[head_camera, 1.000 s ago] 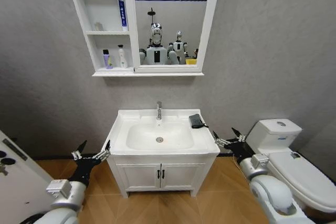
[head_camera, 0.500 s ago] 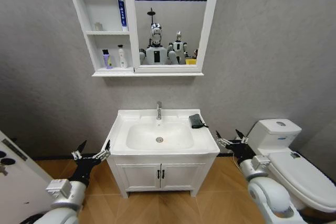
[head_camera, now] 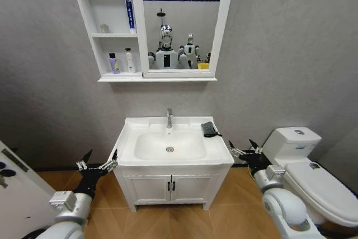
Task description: Move facial cleanser and shampoo from washbasin to cabinet, then wipe washbasin with towel.
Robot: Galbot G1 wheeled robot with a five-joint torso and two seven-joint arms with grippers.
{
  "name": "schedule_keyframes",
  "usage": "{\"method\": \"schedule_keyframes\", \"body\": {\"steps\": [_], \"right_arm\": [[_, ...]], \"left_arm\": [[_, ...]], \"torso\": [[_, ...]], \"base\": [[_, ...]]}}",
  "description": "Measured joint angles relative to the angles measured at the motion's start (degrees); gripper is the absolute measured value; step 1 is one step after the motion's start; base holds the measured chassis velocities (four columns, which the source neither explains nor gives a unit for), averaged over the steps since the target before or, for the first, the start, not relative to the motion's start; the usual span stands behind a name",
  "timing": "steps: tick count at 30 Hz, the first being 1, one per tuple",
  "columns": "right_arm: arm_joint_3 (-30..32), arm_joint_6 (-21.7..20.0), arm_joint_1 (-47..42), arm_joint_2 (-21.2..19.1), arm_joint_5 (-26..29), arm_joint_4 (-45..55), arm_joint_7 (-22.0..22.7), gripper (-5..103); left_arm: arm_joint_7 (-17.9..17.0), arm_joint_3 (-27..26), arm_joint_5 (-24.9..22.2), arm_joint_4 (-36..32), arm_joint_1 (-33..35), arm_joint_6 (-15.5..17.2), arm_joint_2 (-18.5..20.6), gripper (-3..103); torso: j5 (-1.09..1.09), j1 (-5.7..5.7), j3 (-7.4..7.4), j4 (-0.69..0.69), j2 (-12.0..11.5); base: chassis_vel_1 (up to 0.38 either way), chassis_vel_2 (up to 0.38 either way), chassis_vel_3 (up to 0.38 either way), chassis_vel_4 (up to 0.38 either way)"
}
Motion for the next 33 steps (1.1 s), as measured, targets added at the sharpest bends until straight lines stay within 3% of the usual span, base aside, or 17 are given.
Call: {"method": "schedule_keyframes", "body": {"steps": [33], "right_arm": [[-0.5,-1.1,1.6,-3.0,-0.8,-2.5,-1.2,100]], "left_arm": [[0.0,0.0,0.0,0.0,0.0,0.0,0.0,100]], "torso": [[0.01,0.02,0.0,0.0,0.0]], "base": [[-0.062,0.063,0.065,-0.068]]}}
